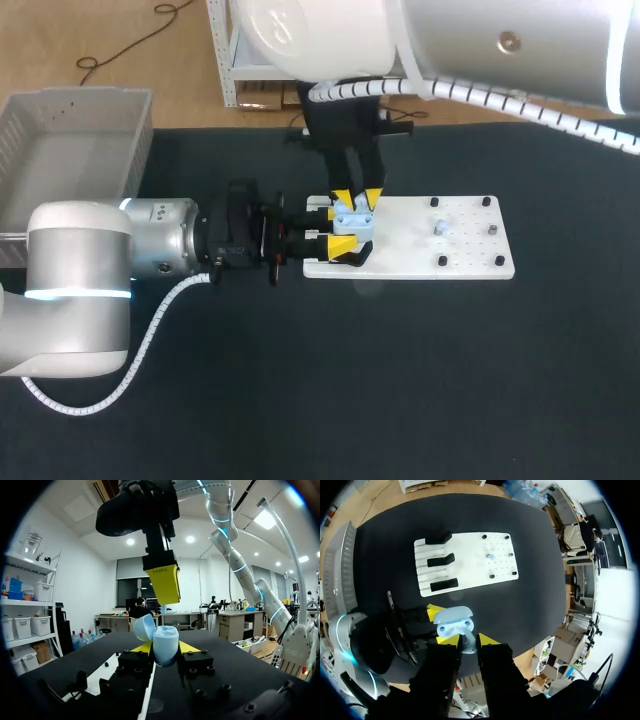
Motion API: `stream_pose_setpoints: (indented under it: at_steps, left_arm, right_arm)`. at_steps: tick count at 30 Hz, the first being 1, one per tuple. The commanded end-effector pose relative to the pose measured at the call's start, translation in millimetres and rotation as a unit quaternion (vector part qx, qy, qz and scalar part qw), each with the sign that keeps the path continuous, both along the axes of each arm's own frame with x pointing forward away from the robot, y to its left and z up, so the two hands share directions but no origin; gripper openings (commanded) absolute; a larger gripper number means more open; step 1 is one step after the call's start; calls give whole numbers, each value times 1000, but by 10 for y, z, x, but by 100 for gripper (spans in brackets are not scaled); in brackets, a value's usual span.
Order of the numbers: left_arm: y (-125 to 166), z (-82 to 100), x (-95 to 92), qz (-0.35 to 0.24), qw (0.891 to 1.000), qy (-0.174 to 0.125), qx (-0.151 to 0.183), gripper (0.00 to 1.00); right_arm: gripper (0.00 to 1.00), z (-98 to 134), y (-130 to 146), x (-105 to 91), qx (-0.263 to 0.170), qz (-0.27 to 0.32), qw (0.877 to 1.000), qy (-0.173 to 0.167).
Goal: Pick up each earbud case from the left stands, insert the matching earbuds, close the lid, and place the case in the box.
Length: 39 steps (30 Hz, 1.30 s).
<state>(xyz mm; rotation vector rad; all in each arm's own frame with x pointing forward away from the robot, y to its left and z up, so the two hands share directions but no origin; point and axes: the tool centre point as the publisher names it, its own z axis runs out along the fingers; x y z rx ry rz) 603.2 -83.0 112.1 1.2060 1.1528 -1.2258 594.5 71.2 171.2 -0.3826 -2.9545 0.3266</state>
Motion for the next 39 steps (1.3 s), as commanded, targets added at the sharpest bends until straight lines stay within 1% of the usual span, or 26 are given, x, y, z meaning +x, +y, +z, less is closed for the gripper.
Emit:
stream_pose_setpoints:
  at_steps: [1, 3, 6, 28, 30, 33, 36, 39]
  left_arm:
    - [1, -2, -16, 3, 1000, -1, 0, 0]
    - [1, -2, -16, 3, 1000, -1, 0, 0]
    - [1, -2, -16, 3, 1000, -1, 0, 0]
    - [1, -2, -16, 3, 1000, -1, 0, 0]
    - [1, -2, -16, 3, 1000, -1, 0, 0]
    - [1, -2, -16, 3, 1000, -1, 0, 0]
    - [1, -2, -16, 3, 1000, -1, 0, 0]
    - [1, -2, -16, 3, 1000, -1, 0, 0]
  right_arm:
    - [0, -6, -125, -114, 17, -22, 999, -25]
    - [0, 36, -152, -141, 33, -39, 998, -37]
    - [0, 113, -133, -206, 79, -50, 994, -57]
    - [0, 113, -133, -206, 79, -50, 994, -57]
    - [0, 129, -132, -151, 72, -90, 992, -51]
    - [0, 116, -143, -91, 58, -139, 988, -32]
    - [0, 85, -143, -55, 47, -164, 985, -19]
    - [0, 66, -129, -38, 45, -171, 984, -17]
